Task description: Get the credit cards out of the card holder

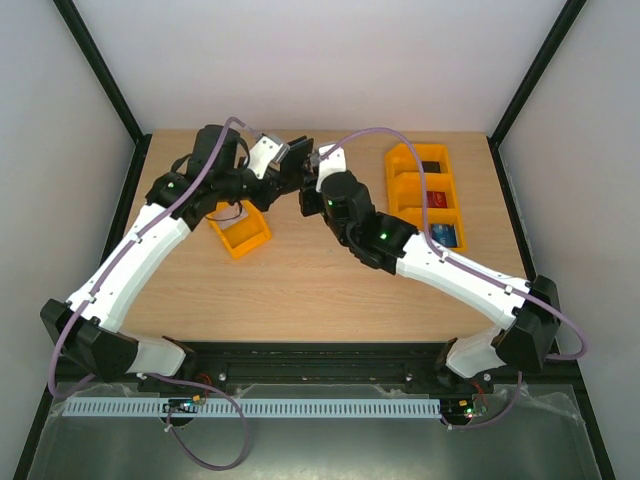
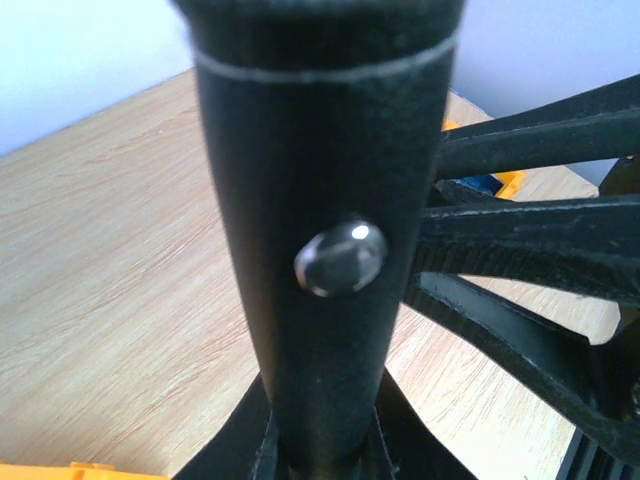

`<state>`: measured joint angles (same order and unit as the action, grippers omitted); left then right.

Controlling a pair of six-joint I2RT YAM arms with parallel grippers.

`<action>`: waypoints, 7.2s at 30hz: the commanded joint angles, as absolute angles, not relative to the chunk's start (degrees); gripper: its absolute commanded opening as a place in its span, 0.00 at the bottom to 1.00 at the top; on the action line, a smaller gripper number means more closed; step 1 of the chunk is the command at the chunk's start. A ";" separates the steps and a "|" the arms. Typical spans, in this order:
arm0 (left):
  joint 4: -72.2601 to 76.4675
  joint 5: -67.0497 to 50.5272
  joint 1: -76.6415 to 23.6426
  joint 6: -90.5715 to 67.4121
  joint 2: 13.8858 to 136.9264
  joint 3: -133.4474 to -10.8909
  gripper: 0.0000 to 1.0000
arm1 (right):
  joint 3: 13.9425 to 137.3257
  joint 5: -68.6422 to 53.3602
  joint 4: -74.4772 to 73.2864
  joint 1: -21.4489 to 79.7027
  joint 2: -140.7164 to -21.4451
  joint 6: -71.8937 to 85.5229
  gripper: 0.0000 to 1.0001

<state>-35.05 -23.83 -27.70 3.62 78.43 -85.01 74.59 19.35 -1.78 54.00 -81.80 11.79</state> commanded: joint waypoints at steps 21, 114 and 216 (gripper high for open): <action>-40.09 -37.29 -26.89 10.62 76.11 -85.56 0.02 | 64.11 -7.64 -14.57 27.16 -67.38 3.11 0.24; -39.65 -36.17 -14.80 11.67 71.91 -84.45 0.95 | 72.64 -19.03 -4.71 46.92 -71.67 20.26 0.02; -48.44 -67.70 -12.39 21.87 71.10 -82.99 0.02 | 60.81 -51.83 10.17 40.25 -69.05 17.22 0.67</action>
<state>-51.18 -66.81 -12.49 23.46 71.57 -83.24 59.05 -44.58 5.72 39.42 -68.84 17.10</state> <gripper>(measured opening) 0.082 0.638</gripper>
